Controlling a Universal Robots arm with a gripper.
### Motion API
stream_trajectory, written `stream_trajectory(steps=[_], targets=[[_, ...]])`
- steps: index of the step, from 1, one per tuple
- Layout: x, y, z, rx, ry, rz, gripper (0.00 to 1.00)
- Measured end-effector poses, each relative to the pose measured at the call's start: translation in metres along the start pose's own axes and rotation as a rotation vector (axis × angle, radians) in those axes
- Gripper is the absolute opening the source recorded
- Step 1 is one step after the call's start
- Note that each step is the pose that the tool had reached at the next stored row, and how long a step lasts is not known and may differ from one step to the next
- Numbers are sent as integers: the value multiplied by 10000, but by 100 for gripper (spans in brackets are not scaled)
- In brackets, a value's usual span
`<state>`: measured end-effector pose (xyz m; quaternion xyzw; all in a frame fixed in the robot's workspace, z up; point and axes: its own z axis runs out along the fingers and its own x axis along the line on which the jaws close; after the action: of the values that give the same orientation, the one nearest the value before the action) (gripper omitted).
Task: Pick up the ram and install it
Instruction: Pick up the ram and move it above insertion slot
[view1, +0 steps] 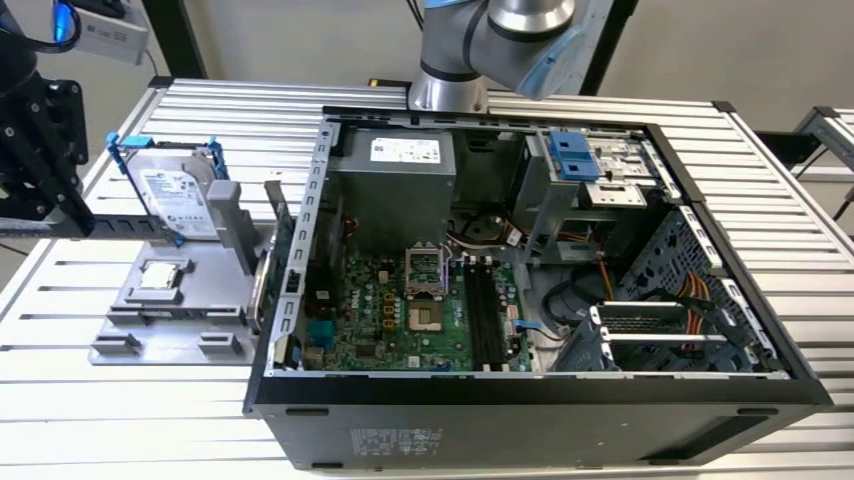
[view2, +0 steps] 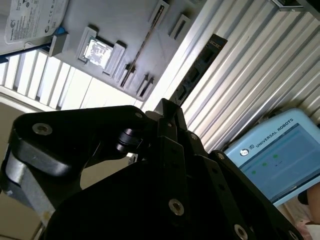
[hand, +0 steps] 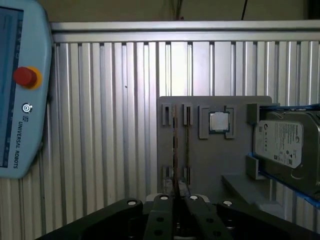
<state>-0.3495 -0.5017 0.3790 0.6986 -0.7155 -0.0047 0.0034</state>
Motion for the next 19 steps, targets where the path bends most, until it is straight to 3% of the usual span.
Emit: stream_trajectory(steps=[14, 19], targets=[[0, 0, -17, 1, -1, 0, 0], [-1, -55, -17, 1, -1, -1, 0]])
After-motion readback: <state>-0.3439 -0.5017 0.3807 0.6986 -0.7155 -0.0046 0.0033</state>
